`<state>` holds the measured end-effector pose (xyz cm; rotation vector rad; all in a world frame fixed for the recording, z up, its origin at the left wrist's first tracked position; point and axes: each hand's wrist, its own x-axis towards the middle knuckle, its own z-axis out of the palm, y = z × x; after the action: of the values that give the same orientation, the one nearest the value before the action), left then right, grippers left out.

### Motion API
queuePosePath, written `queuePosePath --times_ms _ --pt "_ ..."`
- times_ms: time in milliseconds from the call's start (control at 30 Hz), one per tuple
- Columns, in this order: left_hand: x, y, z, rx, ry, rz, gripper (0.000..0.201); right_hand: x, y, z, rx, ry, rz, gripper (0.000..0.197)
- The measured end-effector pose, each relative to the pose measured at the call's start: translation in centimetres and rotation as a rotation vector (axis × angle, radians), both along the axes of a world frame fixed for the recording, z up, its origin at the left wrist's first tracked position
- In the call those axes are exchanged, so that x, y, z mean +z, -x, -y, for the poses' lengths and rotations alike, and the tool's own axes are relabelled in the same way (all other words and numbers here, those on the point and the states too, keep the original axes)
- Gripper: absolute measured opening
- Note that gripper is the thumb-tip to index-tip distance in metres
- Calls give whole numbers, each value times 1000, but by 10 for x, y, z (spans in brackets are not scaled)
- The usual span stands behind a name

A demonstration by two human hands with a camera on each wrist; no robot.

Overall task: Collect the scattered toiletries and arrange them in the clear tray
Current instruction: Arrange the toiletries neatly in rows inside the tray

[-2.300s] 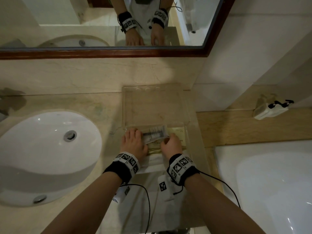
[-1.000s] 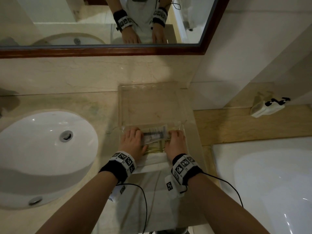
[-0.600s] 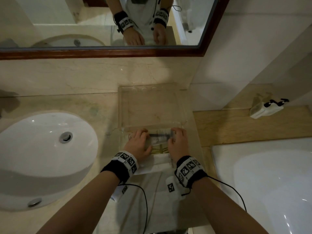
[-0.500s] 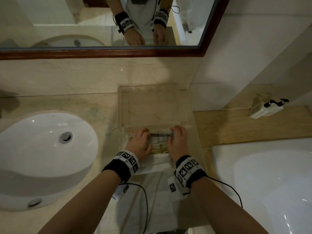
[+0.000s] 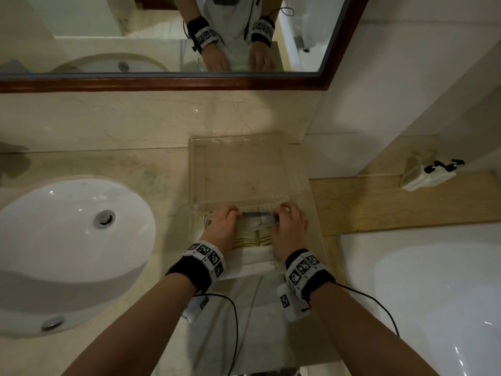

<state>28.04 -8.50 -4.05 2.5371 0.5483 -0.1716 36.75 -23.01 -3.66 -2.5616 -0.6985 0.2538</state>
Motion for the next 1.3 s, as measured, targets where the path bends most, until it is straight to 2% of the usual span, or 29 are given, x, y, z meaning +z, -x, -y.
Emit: queuePosePath --times_ms 133,167,267,433,567,733,833,900,1033,1200,1300 --pt "-2 8 0 -51 -40 0 34 4 1 0 34 -21 12 23" --pt "1 8 -2 -77 -36 -46 37 4 0 -1 43 -21 24 23" --pt "5 9 -5 -142 -151 -68 38 3 -4 -5 72 12 13 24" --pt "1 8 -6 -117 -119 -20 36 0 -7 -6 50 11 -28 21" --pt "2 9 -3 -91 -88 1 37 0 -7 -8 61 76 -72 26" --pt "3 19 -2 -119 -140 -36 50 5 -1 6 -21 -21 -133 35" --pt "6 21 -6 -21 -201 -78 35 7 7 18 -25 -13 -185 28" --pt "7 22 -7 -61 -247 -139 23 7 14 23 47 83 -171 16" --pt "6 25 -5 -158 -298 -184 20 4 22 23 75 142 -109 18" --pt "5 23 -1 -155 -249 -102 23 3 22 20 37 96 -140 17" --pt "7 22 -4 -14 -158 -39 28 3 22 21 47 65 -129 18"
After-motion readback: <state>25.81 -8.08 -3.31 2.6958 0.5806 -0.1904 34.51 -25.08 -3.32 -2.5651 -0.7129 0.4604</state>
